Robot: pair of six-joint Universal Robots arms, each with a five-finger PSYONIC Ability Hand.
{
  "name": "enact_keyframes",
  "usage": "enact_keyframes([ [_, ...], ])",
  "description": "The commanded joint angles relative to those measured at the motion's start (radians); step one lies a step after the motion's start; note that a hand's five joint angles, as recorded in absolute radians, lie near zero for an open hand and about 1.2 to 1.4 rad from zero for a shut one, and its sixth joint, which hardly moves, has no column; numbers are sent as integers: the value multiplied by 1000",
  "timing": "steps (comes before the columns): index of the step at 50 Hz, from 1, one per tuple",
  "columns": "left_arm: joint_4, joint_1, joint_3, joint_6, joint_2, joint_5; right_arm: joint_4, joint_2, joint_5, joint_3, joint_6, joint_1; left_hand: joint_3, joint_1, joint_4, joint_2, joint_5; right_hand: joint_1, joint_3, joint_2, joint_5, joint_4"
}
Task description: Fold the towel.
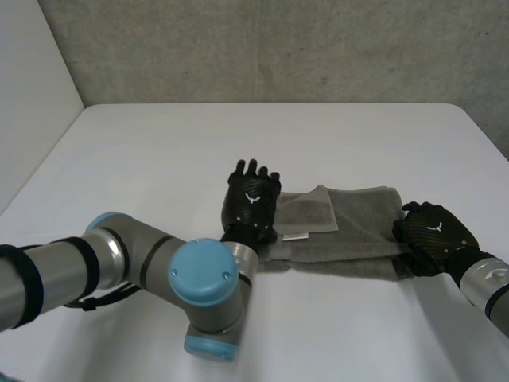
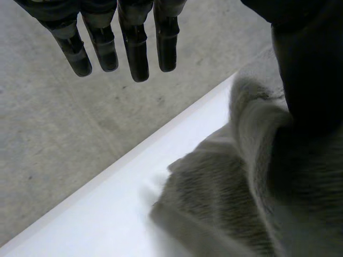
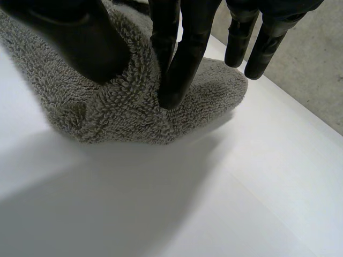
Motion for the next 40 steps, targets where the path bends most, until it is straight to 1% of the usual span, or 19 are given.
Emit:
enact_keyframes([
  [1, 2, 53, 7, 15, 9, -6, 0, 0, 0, 0, 0, 1, -49, 28, -55, 25, 5, 38, -1, -5, 5, -53],
  [9, -1, 95, -11, 13, 56, -9, 0, 6, 0, 0, 0, 2, -49, 28, -55, 25, 5, 38, -1, -5, 5, -53],
  [15, 1, 130, -27, 13, 59, -8, 0, 17, 0, 0, -2, 5, -49, 28, -55, 25, 5, 38, -1, -5, 5, -53],
  [22, -8, 132, -36, 11, 52, -11, 2, 17, 5, 2, -20, 4, -49, 28, -55, 25, 5, 38, -1, -5, 5, -53],
  [29, -10, 109, -74, 7, 81, -20, 2, 17, 3, 2, -22, 1, -49, 25, -55, 22, 2, 38, -1, -5, 5, -53],
  [31, -10, 94, -106, 2, 143, -19, 0, 17, 3, 0, -22, -1, -49, 22, -55, 19, -1, 38, -1, -5, 5, -53],
  [32, -10, 93, -107, 2, 144, -19, 0, 17, 3, -1, -22, -2, -49, 22, -55, 19, -1, 38, -1, -5, 5, -53],
  [34, -10, 80, -140, -2, 197, -17, 0, 17, 3, -2, -22, -5, -49, 22, -55, 19, -1, 38, -1, -5, 5, -53],
  [40, -11, 49, -199, -7, 239, -14, 2, 6, 3, 0, -22, -12, -49, 22, -55, 19, -1, 38, -1, -5, 5, -53],
])
